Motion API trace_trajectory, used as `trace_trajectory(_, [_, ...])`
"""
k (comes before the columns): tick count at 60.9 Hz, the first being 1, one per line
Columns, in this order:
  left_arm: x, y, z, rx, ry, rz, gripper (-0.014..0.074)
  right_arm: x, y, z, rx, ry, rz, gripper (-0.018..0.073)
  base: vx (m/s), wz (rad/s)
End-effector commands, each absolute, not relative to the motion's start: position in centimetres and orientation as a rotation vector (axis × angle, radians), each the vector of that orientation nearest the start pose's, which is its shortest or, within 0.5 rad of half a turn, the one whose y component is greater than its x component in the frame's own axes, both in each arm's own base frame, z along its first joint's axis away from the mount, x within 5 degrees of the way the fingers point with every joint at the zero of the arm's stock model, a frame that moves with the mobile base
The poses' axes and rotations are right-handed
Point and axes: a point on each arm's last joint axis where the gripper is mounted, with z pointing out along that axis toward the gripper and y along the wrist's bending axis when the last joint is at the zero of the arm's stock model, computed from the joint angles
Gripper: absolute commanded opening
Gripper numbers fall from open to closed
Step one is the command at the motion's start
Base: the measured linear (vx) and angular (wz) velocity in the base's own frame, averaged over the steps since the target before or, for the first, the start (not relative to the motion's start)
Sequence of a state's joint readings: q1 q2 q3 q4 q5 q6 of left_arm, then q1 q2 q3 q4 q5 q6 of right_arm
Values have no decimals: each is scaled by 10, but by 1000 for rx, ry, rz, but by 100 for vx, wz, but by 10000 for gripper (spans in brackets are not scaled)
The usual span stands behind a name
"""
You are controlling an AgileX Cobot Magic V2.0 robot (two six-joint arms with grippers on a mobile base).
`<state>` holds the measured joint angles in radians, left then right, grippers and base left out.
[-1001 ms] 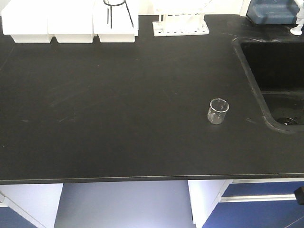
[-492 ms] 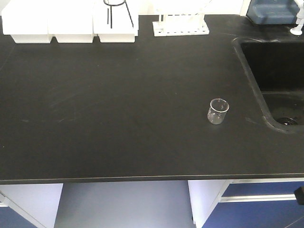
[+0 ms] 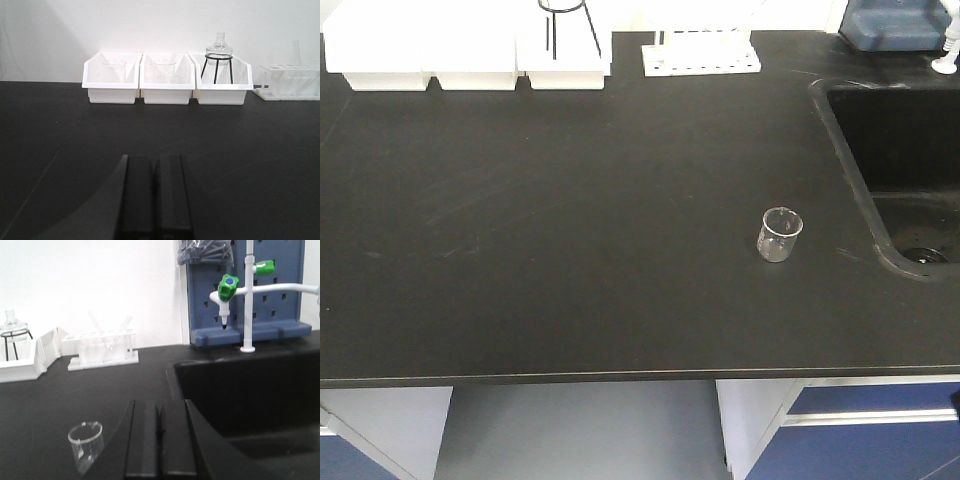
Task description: Grab beaker and place in storage area
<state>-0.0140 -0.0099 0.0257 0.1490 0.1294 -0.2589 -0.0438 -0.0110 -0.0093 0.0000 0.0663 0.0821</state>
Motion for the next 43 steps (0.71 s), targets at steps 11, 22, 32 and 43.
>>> trace_trajectory(11, [56, -1, 194, -83, 1552, -108, -8, 66, -3, 324, 11, 1353, -64, -8, 0, 0])
trace_trajectory(22, [56, -1, 194, -83, 1552, -108, -8, 114, -5, 371, 12, 1424, -63, -8, 0, 0])
trace_trajectory(32, [56, -1, 194, -83, 1552, -108, -8, 143, -6, 370, 16, 1476, -54, -8, 0, 0])
trace_trajectory(43, [56, -1, 194, -83, 1552, -108, -8, 153, -7, 366, 23, 1496, -45, 10, 0, 0])
